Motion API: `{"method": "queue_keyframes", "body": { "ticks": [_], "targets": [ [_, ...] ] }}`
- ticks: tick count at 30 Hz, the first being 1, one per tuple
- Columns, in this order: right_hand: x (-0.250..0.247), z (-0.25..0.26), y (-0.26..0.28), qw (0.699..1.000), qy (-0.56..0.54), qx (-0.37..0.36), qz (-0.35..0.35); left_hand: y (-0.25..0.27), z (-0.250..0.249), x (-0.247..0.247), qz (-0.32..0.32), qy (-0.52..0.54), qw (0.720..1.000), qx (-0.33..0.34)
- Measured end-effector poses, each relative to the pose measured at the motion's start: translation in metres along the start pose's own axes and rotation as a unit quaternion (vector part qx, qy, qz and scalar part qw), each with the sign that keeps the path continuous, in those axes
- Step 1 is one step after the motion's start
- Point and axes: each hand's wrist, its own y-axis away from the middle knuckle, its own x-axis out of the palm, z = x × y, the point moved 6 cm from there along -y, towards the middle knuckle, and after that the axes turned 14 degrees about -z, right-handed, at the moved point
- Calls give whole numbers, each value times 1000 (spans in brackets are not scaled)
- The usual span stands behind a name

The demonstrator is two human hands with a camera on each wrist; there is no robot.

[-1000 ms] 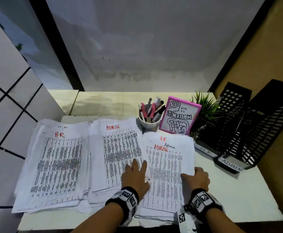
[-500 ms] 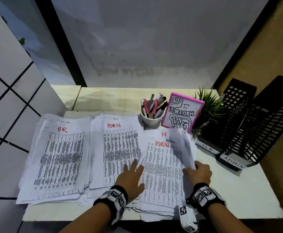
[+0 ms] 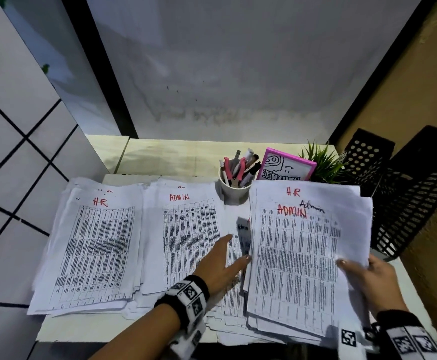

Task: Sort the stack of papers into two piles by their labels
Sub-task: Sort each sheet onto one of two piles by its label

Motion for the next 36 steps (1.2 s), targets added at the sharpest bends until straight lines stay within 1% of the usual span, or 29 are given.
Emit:
{"method": "queue_keyframes", "body": {
  "ticks": [2, 4, 6, 7, 8, 9, 12, 13, 15, 17, 19, 21, 26, 28, 29, 30, 32, 34, 36],
  "targets": [
    [0, 12, 0, 999, -23, -2, 22, -5, -28, 0, 9, 99, 995, -24],
    [6, 21, 1, 998, -47, -1, 38, -6, -56, 4, 16, 218, 975, -45],
    [12, 29, 1, 997, -67, -11, 46, -5, -80, 2, -12, 333, 941, -64],
    [17, 35, 3, 995, -78, -21, 50, -6, -89, -4, -46, 354, 933, -53],
    [19, 38, 2, 994, -87, -29, 54, -8, -94, -10, -80, 353, 932, -29],
    [21, 43, 4, 993, -96, -35, 59, -9, -99, -15, -100, 342, 934, -2],
    [31, 47, 14, 989, -105, -55, 88, -9, -100, -22, -124, 280, 950, 58],
    [35, 41, 14, 990, -99, -55, 87, -8, -96, -21, -127, 259, 956, 58],
    [42, 20, 12, 992, -82, -45, 80, -9, -79, -18, -123, 228, 965, 32],
    [51, -4, 13, 993, -75, -5, 86, -10, -60, -11, -108, 205, 973, 2],
    [56, -28, 15, 992, -78, 59, 82, -11, -47, -5, -97, 172, 980, -6],
    [58, -36, 16, 991, -75, 83, 68, -10, -46, -5, -99, 172, 980, -15],
    [62, -34, 9, 994, -16, 62, 89, -16, -62, -26, -142, 251, 956, -55],
    [63, -31, 3, 996, 13, 43, 83, -19, -64, -35, -150, 274, 948, -60],
    [65, -27, 1, 996, 26, 23, 85, -21, -64, -39, -160, 277, 946, -51],
    [67, -22, 1, 995, 39, 1, 91, -21, -63, -43, -179, 278, 943, -43],
    [72, -15, 2, 995, 34, -18, 94, -22, -62, -58, -243, 298, 923, -26],
    [75, -10, 5, 996, -1, -5, 93, -24, -62, -73, -308, 308, 900, -12],
    [80, -11, 9, 993, -38, 15, 107, -27, -62, -86, -335, 331, 882, -22]
  ]
}}
